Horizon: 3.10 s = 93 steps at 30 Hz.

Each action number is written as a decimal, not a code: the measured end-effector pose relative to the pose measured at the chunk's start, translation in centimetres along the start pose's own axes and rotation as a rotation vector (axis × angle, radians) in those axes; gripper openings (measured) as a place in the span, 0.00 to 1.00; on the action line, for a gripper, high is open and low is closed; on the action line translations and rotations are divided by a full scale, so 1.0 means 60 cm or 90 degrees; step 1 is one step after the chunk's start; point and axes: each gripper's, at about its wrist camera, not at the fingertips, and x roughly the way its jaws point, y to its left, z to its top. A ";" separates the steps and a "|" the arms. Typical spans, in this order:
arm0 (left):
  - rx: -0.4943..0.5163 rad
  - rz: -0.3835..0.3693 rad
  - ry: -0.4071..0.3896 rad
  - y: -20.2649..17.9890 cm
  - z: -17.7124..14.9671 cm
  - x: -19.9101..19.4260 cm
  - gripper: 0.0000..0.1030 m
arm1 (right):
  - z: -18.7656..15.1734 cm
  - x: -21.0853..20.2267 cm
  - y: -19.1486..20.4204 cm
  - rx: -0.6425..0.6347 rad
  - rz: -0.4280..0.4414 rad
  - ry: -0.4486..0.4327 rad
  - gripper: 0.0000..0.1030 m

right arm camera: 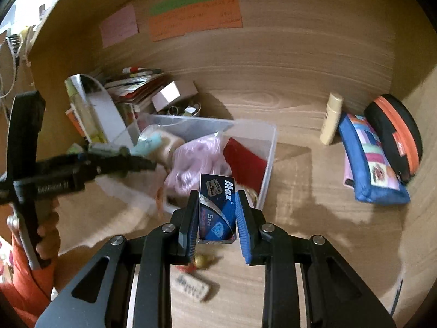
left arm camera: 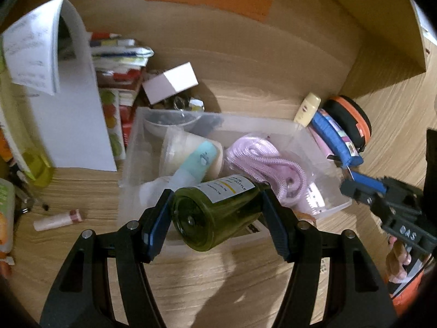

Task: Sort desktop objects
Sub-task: 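Carry the green bottle and Max box into the clear box and open both tools, then withdraw both tools toward the white eraser and orange string charm, then grasp the orange string charm with the left tool while the right tool grasps the white eraser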

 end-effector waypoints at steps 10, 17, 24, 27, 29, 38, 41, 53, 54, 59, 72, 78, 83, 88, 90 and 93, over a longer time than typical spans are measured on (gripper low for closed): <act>0.017 0.005 0.012 -0.003 -0.004 0.018 0.62 | 0.042 0.078 -0.017 -0.008 -0.044 0.043 0.23; 0.031 0.011 0.014 -0.007 -0.009 0.017 0.62 | 0.049 0.112 -0.011 -0.027 -0.064 0.062 0.23; 0.048 0.009 -0.010 -0.018 -0.011 0.003 0.62 | 0.053 0.104 -0.006 -0.030 -0.083 0.059 0.28; 0.047 0.011 -0.015 -0.016 -0.010 -0.001 0.63 | 0.054 0.087 -0.006 -0.025 -0.085 0.047 0.35; 0.039 0.012 -0.019 -0.012 -0.007 -0.003 0.65 | 0.054 0.076 -0.005 -0.021 -0.085 0.038 0.41; 0.030 0.040 -0.035 -0.004 -0.006 -0.034 0.73 | 0.022 -0.004 0.005 -0.021 -0.084 -0.003 0.80; 0.033 0.046 -0.039 -0.007 -0.013 -0.047 0.73 | -0.003 -0.023 0.014 -0.031 -0.094 -0.014 0.81; 0.053 0.065 -0.032 -0.022 -0.061 -0.082 0.85 | -0.101 -0.009 0.035 -0.031 -0.057 0.073 0.81; 0.056 0.065 -0.027 -0.023 -0.065 -0.081 0.86 | -0.107 -0.006 0.036 -0.031 -0.055 0.080 0.81; 0.064 0.063 0.008 -0.028 -0.086 -0.065 0.87 | -0.134 0.019 0.046 -0.036 -0.044 0.114 0.81; 0.105 0.015 0.077 -0.081 -0.104 -0.001 0.80 | -0.156 0.029 0.069 -0.057 -0.044 0.126 0.44; 0.125 -0.014 0.108 -0.114 -0.103 0.029 0.74 | -0.160 0.020 0.060 -0.054 -0.038 0.122 0.41; 0.146 -0.020 0.129 -0.144 -0.105 0.053 0.70 | -0.161 0.002 0.025 -0.019 -0.049 0.112 0.41; 0.164 -0.019 0.146 -0.169 -0.106 0.078 0.64 | -0.157 -0.022 -0.013 0.008 -0.057 0.090 0.41; 0.169 -0.013 0.154 -0.177 -0.106 0.088 0.64 | -0.153 -0.031 -0.024 0.017 -0.057 0.081 0.41; 0.175 -0.006 0.159 -0.185 -0.109 0.097 0.57 | -0.150 -0.041 -0.038 0.028 -0.054 0.069 0.41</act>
